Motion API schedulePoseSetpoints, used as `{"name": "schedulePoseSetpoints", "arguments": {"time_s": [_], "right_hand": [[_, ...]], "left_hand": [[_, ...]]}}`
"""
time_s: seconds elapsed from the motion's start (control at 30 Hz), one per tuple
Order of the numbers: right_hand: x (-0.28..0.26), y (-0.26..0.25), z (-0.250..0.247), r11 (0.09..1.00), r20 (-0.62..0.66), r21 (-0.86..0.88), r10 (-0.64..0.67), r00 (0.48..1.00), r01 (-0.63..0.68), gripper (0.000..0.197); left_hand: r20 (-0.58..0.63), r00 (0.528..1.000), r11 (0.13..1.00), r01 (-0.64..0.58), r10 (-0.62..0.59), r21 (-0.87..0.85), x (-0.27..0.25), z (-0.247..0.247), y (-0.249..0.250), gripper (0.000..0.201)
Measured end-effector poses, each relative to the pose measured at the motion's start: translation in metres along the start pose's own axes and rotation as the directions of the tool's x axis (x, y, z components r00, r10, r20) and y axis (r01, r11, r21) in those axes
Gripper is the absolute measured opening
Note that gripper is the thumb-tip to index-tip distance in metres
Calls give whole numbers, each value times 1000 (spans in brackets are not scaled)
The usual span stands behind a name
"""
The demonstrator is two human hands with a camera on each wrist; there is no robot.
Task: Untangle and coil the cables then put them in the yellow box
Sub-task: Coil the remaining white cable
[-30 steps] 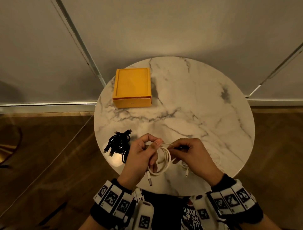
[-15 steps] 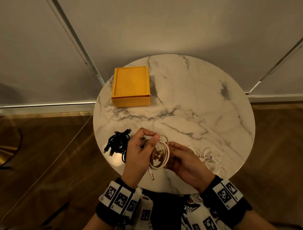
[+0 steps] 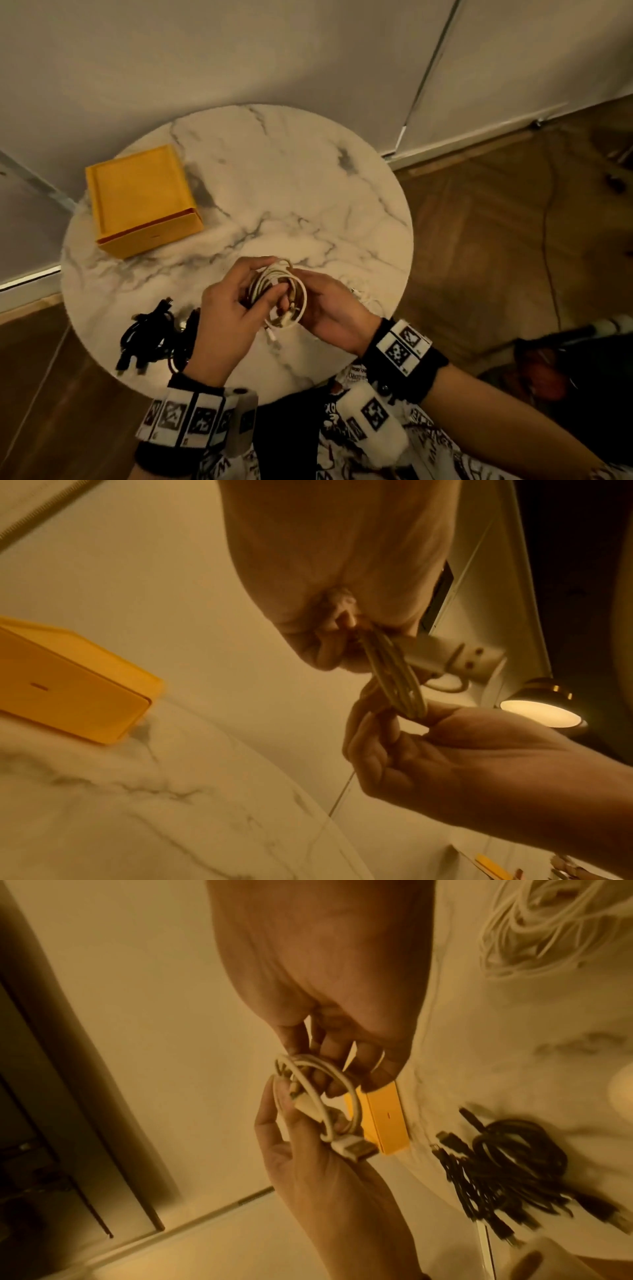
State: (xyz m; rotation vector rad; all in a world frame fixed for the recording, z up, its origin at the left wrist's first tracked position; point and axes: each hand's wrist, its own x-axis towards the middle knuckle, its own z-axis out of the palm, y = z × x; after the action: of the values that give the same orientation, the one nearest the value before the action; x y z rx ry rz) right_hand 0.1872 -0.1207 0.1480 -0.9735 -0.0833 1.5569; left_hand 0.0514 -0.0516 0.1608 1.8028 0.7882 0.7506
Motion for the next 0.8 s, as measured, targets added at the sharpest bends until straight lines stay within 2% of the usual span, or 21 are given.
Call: {"name": "schedulePoseSetpoints", "arguments": {"time_s": [0.13, 0.23, 0.3, 0.37, 0.43, 0.5, 0.6, 0.7, 0.73, 0.77, 0.8], "right_hand": [[-2, -7, -26, 998, -93, 22, -56, 994, 59, 24], [-8, -13, -39, 1000, -53, 25, -9, 999, 10, 22], [-13, -16, -42, 999, 27, 19, 50, 998, -51, 28], [-14, -15, -43, 995, 118, -24, 96, 988, -94, 33], [-16, -14, -39, 984, 195, -169, 88, 977, -55, 30], [-17, -14, -34, 951, 245, -306, 42, 969, 37, 23], [-11, -19, -29, 827, 176, -542, -60, 983, 148, 21], [-3, -25, -33, 568, 155, -788, -191, 969, 238, 21], [-2, -26, -35, 475, 167, -842, -218, 962, 254, 29], [-2, -26, -37, 418, 173, -870, -239, 956, 262, 36], [-1, -26, -40, 421, 167, -866, -264, 950, 269, 34]], "left_hand": [[194, 979, 994, -84, 70, 68, 4, 14, -12, 41], [243, 958, 971, -189, 151, 144, -1, 21, -20, 50], [233, 948, 935, -270, 217, 228, -4, 23, -24, 52], [180, 949, 912, -302, 259, 277, -3, 21, -26, 49], [136, 951, 900, -307, 278, 308, 1, 20, -27, 45], [134, 952, 893, -306, 276, 329, 5, 20, -27, 42], [122, 962, 898, -271, 243, 348, 9, 21, -30, 40], [93, 966, 890, -259, 241, 375, 12, 22, -32, 33], [91, 966, 891, -257, 241, 375, 12, 23, -32, 30], [91, 967, 892, -255, 238, 374, 13, 25, -31, 28], [97, 968, 891, -252, 233, 377, 13, 26, -31, 27]]}}
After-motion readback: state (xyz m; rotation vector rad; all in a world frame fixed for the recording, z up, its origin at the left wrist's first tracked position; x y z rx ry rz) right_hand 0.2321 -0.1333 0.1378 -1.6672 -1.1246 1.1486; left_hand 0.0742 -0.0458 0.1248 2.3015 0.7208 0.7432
